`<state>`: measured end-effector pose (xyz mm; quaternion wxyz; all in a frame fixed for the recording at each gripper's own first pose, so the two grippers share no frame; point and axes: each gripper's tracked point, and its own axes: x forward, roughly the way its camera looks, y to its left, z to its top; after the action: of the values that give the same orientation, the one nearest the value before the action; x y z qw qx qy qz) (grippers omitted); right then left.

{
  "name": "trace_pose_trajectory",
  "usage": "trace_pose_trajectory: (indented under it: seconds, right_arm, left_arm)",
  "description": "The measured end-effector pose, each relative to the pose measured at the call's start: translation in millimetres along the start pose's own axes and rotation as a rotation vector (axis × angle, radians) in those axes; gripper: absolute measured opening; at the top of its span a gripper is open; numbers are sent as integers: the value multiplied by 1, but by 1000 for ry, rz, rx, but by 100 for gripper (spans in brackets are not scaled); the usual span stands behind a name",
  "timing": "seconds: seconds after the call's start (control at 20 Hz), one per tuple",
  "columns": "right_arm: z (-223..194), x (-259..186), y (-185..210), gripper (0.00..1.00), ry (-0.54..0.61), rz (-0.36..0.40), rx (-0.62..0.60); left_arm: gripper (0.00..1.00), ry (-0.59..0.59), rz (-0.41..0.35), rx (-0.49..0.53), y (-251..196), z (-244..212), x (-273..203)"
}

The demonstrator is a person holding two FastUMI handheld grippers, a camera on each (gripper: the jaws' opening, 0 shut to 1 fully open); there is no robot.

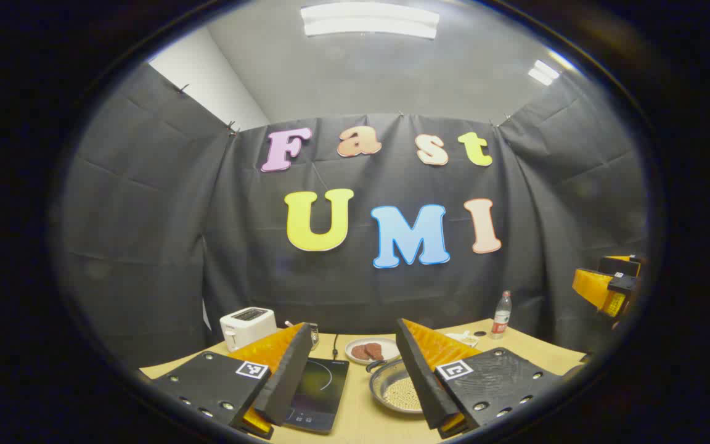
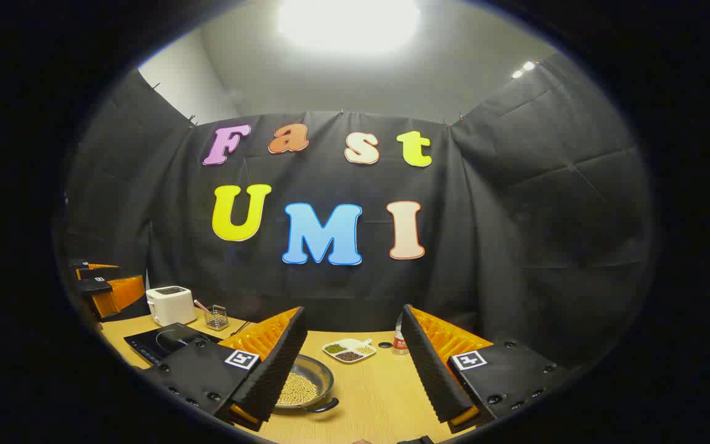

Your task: First push the handle of the pot to place it horizontally, then grasp the pot with both hands and set it on the induction cooktop.

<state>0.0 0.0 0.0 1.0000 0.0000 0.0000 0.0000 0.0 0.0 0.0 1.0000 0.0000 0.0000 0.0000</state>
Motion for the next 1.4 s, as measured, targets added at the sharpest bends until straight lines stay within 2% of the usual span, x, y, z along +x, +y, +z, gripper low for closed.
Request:
trace_pose_trajectory:
  seconds: [0.1,0.2,0.4,0.55,0.6,0.65,0.75,0.85,1.15,1.2,1.4]
  right_arm:
    - [2,0,1,96,-9,3,0]
    - [5,-1,1,97,-19,5,-6]
    - [3,-3,1,97,-17,10,-7]
    - [4,-5,-2,97,-21,4,-3]
    - [4,-6,-4,96,-20,1,-5]
    - [3,-7,-4,97,-19,1,-6]
    - [2,-8,-5,97,-17,-2,-6]
    - [1,-9,-6,97,-14,-2,-2]
    - [1,-7,-6,97,-14,0,0]
    - [0,-6,-5,97,-12,2,-2]
    - [2,-4,-2,95,-16,10,-7]
  left_arm:
    - [83,2,2,3,2,2,0]
    - [80,-3,5,3,2,5,-2]
    - [83,-16,2,15,-1,10,-3]
    - [80,-13,3,11,-3,8,-7]
    - [83,-12,4,11,-2,8,-7]
    - [80,-13,6,11,-2,8,-8]
    - [83,-15,7,14,-1,9,-10]
    - [80,-16,8,18,-1,10,-11]
    - [80,-23,20,24,4,13,-13]
    - [83,-24,22,23,5,13,-13]
    - [80,-25,21,23,6,16,-11]
